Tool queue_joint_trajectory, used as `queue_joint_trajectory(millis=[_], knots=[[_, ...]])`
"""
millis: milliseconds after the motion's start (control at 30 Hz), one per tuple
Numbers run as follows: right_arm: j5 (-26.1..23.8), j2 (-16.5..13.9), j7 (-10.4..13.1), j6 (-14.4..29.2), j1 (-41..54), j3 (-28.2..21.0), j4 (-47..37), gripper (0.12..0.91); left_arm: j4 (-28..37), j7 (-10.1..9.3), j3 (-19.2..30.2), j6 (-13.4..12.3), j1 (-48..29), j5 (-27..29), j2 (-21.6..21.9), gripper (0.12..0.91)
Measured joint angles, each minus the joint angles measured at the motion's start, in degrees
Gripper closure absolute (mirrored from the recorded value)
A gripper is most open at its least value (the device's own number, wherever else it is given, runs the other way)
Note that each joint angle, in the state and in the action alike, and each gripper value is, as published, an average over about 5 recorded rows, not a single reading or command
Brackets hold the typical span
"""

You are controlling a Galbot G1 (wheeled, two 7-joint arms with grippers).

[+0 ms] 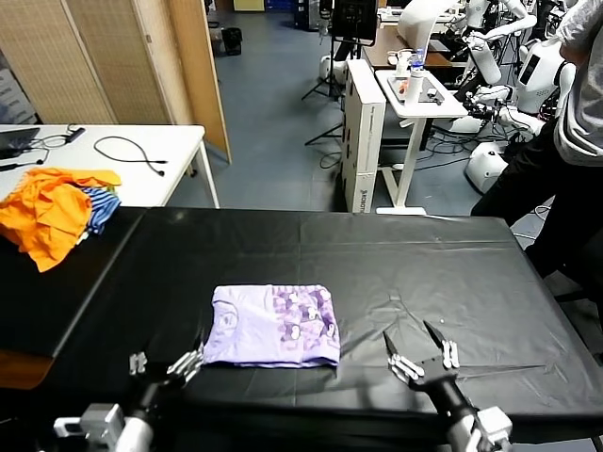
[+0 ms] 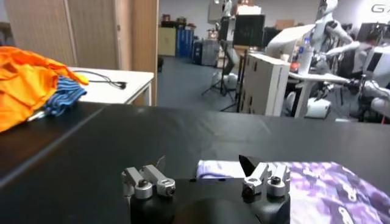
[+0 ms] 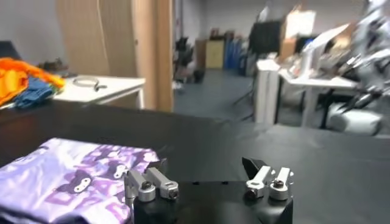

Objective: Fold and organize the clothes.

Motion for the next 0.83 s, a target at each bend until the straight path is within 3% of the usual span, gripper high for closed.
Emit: queue_joint_trajectory(millis=[333, 833], knots=[[-4.4, 2.6, 3.4, 7.7, -11.4, 2.1, 3.0, 0.118, -2.0, 1.42, 0.3, -1.5, 6.0, 2.5, -2.3, 0.123], [-5.0, 4.0, 3.3, 9.7, -14.3, 3.2, 3.1, 0.118, -1.1, 1.86, 3.0, -2.6, 8.5, 5.4, -4.1, 0.123]])
